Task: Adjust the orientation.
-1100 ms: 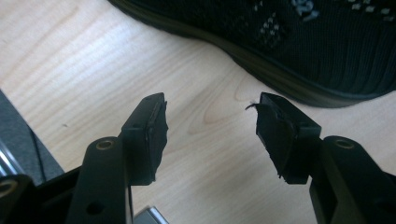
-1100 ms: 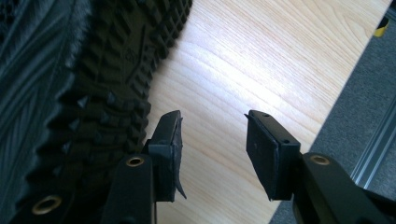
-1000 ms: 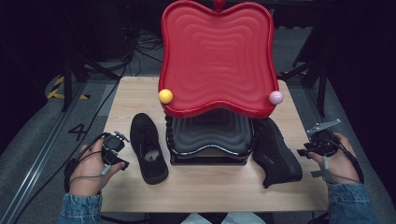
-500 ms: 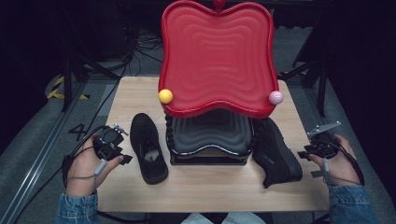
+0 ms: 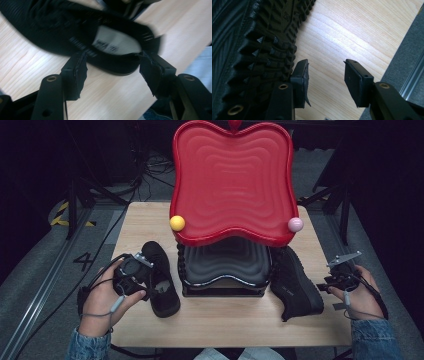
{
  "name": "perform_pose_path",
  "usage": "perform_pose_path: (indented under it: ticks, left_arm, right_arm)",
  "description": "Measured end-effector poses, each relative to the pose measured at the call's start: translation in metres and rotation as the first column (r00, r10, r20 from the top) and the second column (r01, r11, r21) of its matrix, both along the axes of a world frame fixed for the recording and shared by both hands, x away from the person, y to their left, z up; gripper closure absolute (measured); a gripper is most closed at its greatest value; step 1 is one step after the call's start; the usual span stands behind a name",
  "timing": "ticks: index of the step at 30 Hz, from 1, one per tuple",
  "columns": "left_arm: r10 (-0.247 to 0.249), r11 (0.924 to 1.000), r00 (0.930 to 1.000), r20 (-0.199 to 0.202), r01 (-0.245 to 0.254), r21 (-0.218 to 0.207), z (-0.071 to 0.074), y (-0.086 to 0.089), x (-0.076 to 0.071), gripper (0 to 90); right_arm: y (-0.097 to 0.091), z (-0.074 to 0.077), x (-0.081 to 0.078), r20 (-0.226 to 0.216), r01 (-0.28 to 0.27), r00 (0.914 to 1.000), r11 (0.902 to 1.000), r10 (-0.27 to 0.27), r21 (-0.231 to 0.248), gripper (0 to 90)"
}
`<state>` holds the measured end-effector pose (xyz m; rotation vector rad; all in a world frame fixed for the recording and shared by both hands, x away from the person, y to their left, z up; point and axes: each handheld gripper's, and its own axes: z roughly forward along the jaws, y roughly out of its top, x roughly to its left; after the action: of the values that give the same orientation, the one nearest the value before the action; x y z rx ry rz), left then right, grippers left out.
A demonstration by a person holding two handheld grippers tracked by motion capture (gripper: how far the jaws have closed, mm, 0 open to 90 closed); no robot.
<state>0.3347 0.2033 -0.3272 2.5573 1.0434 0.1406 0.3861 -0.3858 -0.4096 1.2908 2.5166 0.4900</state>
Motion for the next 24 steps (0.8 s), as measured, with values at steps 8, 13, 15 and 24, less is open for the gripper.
perform_pose_path:
  ticks: [8,13,15,24]
  left_arm:
    - [-0.097,0.9953,0.9951,-0.018,0.097,0.003,0.001,-0.019,-0.005,41.4]
    - [-0.146,0.9892,0.9887,-0.033,0.147,0.01,-0.009,-0.031,0.002,40.9]
    - [-0.153,0.988,0.9868,-0.054,0.154,0.015,-0.015,-0.035,0.007,43.4]
    - [-0.157,0.9874,0.9816,-0.109,0.158,-0.001,-0.042,-0.041,0.022,49.8]
  right_arm:
    - [-0.002,-0.003,-0.001,-0.005,0.008,1.0,0.9999,-0.008,0.006,54.6]
    - [-0.004,-0.005,-0.003,-0.008,0.015,0.9999,0.9997,-0.014,0.02,53.5]
    - [-0.005,-0.006,-0.005,-0.006,0.014,0.9999,0.9997,-0.014,0.021,53.2]
    - [-0.007,-0.009,-0.009,0.002,0.012,0.9999,0.9998,-0.012,0.015,51.9]
